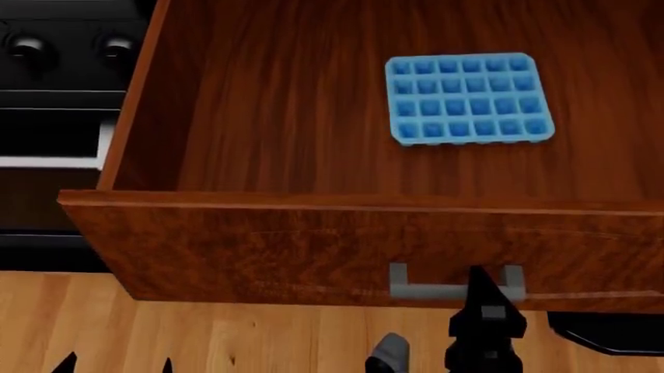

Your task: Open the right drawer.

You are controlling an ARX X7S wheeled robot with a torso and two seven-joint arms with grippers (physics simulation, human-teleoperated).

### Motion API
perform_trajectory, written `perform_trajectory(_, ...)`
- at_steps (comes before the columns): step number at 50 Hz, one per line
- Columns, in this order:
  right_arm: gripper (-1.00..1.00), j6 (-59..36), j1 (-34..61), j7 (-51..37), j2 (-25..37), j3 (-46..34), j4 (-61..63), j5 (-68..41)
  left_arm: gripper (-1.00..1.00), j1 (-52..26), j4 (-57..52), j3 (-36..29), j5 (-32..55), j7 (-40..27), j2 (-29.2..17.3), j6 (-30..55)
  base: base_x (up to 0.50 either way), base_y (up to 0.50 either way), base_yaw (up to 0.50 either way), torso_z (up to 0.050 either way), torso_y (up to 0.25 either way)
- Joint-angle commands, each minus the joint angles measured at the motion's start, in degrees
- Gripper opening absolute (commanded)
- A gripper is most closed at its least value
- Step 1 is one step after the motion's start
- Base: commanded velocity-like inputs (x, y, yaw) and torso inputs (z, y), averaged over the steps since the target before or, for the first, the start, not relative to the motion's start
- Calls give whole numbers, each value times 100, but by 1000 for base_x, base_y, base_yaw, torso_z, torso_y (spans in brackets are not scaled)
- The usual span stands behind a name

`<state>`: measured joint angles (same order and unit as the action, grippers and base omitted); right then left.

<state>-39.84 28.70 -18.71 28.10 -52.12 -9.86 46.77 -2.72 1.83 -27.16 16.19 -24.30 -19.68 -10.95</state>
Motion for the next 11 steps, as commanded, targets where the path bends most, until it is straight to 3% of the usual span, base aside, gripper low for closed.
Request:
perform_trajectory(1,-100,-80,52,-305,-5,24,85,752,100,3,0,-13,-8,-18,-6,-11,-172,0,0,0,0)
perform_trajectory(11,-100,-90,46,-291,-6,19,100,761,100,0,18,-8,23,-15,-12,-28,-165,0,0,0,2)
